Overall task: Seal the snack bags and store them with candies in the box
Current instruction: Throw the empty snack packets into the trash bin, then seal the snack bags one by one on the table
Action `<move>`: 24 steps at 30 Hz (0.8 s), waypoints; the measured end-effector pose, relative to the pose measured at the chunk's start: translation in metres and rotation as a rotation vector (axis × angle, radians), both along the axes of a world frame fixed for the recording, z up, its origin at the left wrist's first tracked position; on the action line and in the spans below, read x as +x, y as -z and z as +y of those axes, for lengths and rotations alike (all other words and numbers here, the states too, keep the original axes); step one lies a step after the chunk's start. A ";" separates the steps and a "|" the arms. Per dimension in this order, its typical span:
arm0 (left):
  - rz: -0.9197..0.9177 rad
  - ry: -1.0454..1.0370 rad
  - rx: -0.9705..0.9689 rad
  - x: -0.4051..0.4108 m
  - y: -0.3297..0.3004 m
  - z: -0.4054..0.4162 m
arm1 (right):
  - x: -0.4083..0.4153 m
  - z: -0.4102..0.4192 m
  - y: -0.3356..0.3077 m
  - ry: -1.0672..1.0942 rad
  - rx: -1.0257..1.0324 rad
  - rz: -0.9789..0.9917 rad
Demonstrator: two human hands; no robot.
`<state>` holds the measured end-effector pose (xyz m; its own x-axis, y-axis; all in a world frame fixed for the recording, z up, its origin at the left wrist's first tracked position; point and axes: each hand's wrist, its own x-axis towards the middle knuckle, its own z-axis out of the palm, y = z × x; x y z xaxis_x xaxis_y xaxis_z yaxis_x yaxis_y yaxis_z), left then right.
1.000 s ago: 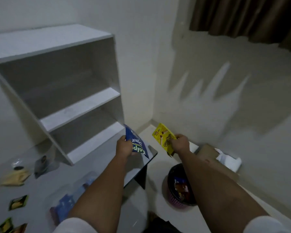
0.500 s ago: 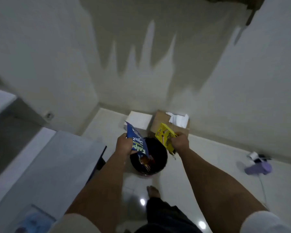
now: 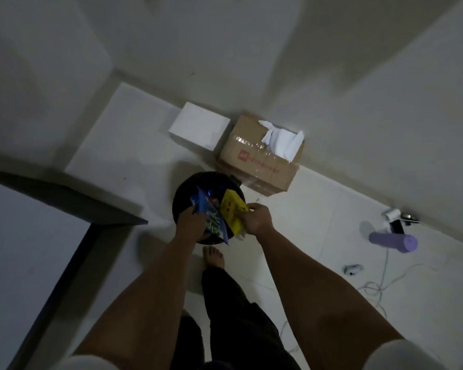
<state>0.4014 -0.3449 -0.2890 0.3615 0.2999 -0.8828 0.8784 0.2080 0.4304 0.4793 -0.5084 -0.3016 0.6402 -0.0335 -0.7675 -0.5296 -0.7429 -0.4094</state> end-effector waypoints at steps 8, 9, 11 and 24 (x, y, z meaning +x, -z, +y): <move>0.069 0.268 0.064 -0.002 -0.011 0.006 | 0.015 0.042 0.002 -0.278 -0.037 0.065; 0.067 0.303 0.092 -0.008 -0.016 0.010 | 0.013 0.046 -0.005 -0.298 -0.028 0.055; 0.060 0.327 0.158 -0.018 -0.025 0.022 | 0.006 0.053 -0.014 -0.360 -0.008 0.023; -0.144 -0.017 0.554 -0.213 -0.151 0.104 | -0.142 0.158 -0.130 -0.782 0.085 -0.217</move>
